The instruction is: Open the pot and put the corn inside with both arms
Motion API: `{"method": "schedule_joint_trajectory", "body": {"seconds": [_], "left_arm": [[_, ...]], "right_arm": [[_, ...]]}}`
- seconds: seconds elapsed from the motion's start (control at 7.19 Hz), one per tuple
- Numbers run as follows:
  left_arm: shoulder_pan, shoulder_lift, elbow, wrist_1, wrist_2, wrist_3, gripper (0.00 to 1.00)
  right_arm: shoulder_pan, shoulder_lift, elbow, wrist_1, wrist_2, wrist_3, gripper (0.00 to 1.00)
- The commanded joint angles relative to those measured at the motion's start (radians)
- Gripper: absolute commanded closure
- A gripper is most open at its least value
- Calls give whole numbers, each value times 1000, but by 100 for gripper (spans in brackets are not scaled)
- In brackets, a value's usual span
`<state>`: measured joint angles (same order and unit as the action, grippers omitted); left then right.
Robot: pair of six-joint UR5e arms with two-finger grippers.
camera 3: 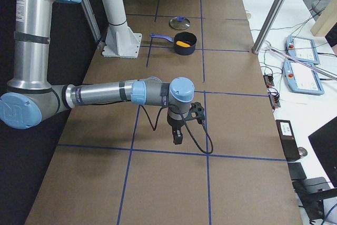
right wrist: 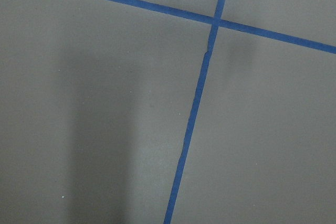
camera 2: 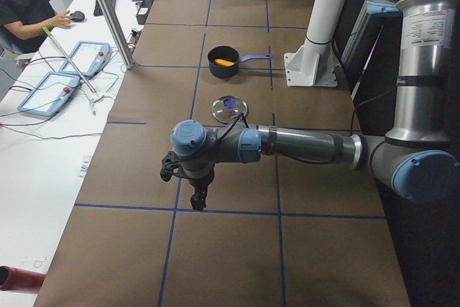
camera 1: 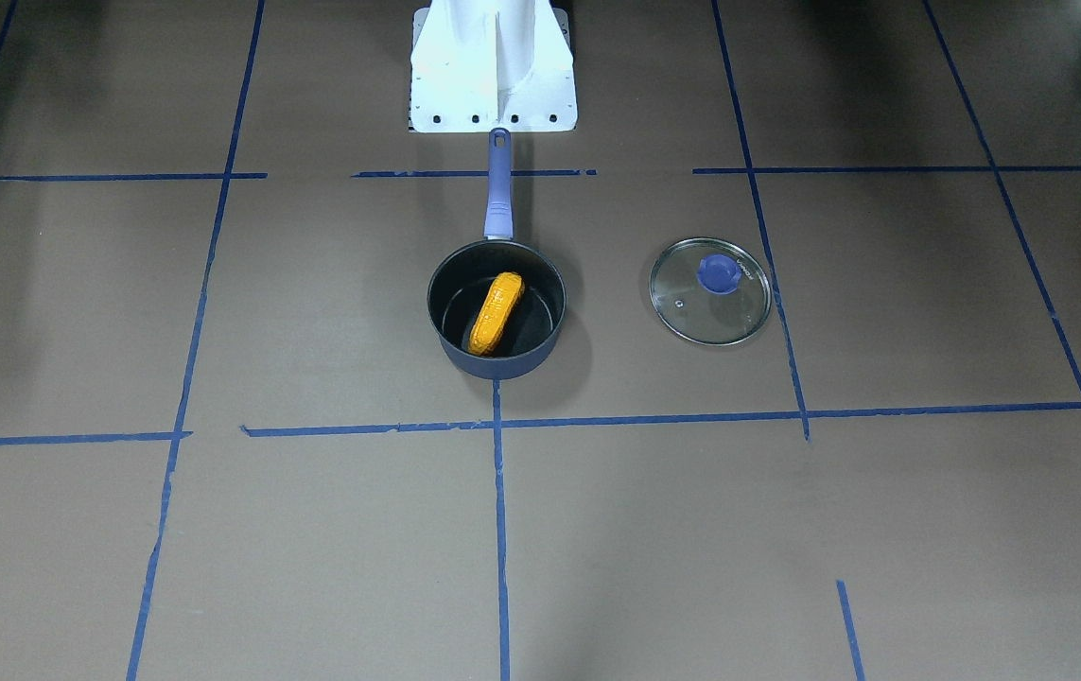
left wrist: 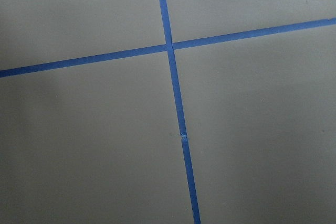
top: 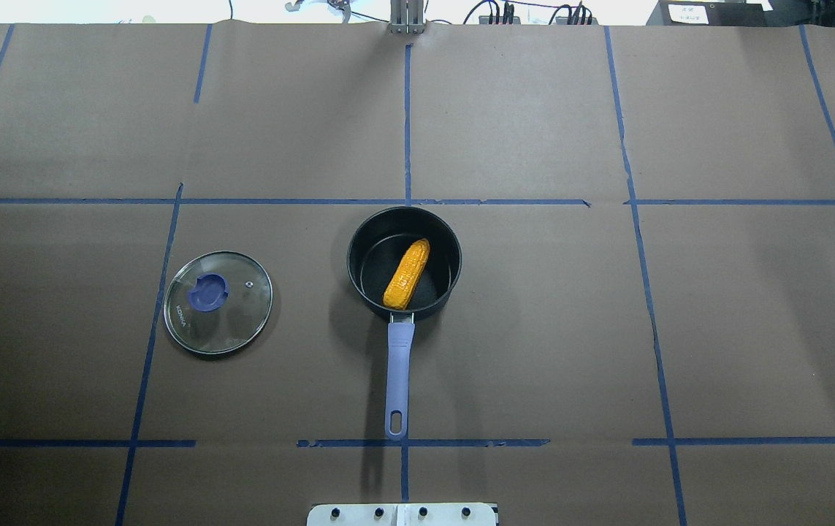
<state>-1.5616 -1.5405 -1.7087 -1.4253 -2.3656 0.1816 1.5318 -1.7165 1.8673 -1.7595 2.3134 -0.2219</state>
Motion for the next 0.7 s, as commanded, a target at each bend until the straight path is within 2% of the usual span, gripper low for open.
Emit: {"method": "schedule_joint_trajectory", "body": {"seconds": [0.0,0.56], "left_arm": [[0,-1,-6,0,3,-1,0],[0,3,-12,3,5,4,0]], "right_arm": [[1,0,-5,0,-3,-11,0],[1,-2,-33,2,-6,-24,0]]}}
